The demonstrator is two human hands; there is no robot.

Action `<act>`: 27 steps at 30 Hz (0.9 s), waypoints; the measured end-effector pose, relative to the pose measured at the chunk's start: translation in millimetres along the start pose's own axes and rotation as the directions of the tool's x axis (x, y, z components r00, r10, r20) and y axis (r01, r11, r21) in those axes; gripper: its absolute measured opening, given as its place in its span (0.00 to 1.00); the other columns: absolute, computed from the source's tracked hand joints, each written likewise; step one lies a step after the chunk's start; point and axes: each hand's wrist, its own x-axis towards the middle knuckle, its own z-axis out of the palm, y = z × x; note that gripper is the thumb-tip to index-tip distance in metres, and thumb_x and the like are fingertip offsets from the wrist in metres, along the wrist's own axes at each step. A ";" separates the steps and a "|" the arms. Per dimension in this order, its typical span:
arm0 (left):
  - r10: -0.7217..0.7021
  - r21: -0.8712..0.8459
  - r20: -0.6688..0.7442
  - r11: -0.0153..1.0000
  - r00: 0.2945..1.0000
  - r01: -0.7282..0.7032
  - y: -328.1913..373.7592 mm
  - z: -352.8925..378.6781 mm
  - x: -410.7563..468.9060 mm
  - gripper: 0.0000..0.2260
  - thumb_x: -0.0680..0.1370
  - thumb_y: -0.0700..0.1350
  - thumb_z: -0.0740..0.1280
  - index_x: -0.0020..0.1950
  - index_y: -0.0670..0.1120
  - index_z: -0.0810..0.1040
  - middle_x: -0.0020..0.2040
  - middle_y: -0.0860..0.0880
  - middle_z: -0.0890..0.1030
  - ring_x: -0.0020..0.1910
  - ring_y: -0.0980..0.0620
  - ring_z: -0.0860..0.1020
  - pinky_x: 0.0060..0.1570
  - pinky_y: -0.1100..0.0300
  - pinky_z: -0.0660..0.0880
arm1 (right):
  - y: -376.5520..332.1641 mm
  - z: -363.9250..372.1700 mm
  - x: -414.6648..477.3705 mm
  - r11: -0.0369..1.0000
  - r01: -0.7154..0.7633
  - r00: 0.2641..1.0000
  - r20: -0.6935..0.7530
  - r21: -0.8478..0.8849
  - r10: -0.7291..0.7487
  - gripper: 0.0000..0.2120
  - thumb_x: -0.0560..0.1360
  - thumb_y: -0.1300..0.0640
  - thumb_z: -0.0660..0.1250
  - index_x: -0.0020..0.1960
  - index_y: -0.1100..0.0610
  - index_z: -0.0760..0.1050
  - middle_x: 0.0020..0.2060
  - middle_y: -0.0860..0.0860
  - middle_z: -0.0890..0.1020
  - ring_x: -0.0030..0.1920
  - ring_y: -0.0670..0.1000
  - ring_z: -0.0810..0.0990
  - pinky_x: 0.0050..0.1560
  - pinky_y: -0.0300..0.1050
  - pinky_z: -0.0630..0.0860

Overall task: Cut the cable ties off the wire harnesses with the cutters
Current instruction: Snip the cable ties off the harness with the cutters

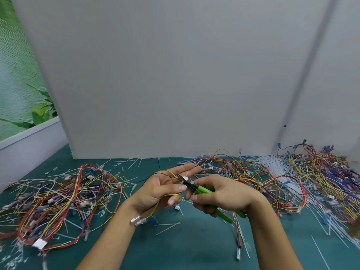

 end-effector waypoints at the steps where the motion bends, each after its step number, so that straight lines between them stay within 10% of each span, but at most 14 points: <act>1: 0.000 -0.008 -0.003 1.000 1.000 0.000 0.1 0.0 0.0 0.26 0.78 0.30 0.62 0.76 0.39 0.66 0.76 0.43 0.70 0.24 0.58 0.71 0.33 0.66 0.68 | 0.3 0.7 0.6 1.000 0.002 1.000 0.000 0.009 -0.002 0.05 0.84 0.61 0.64 0.55 0.61 0.78 0.34 0.50 0.78 0.32 0.51 0.73 0.35 0.45 0.73; 24: -0.008 -0.054 -0.042 0.999 0.999 0.006 7.8 6.5 -1.0 0.26 0.77 0.29 0.62 0.76 0.37 0.66 0.76 0.41 0.70 0.22 0.59 0.71 0.58 0.54 0.77 | -5.0 7.4 3.2 0.998 0.057 0.998 -0.005 -0.021 -0.057 0.11 0.84 0.58 0.65 0.55 0.68 0.75 0.35 0.51 0.76 0.34 0.53 0.74 0.38 0.50 0.75; 27: -0.011 -0.063 -0.057 0.998 0.998 0.007 8.9 6.9 -1.1 0.26 0.76 0.28 0.61 0.75 0.36 0.66 0.75 0.40 0.71 0.22 0.58 0.71 0.48 0.60 0.79 | -3.1 8.5 6.0 1.000 0.021 0.999 -0.030 -0.001 -0.021 0.11 0.84 0.55 0.66 0.55 0.64 0.76 0.34 0.51 0.75 0.31 0.51 0.70 0.33 0.46 0.71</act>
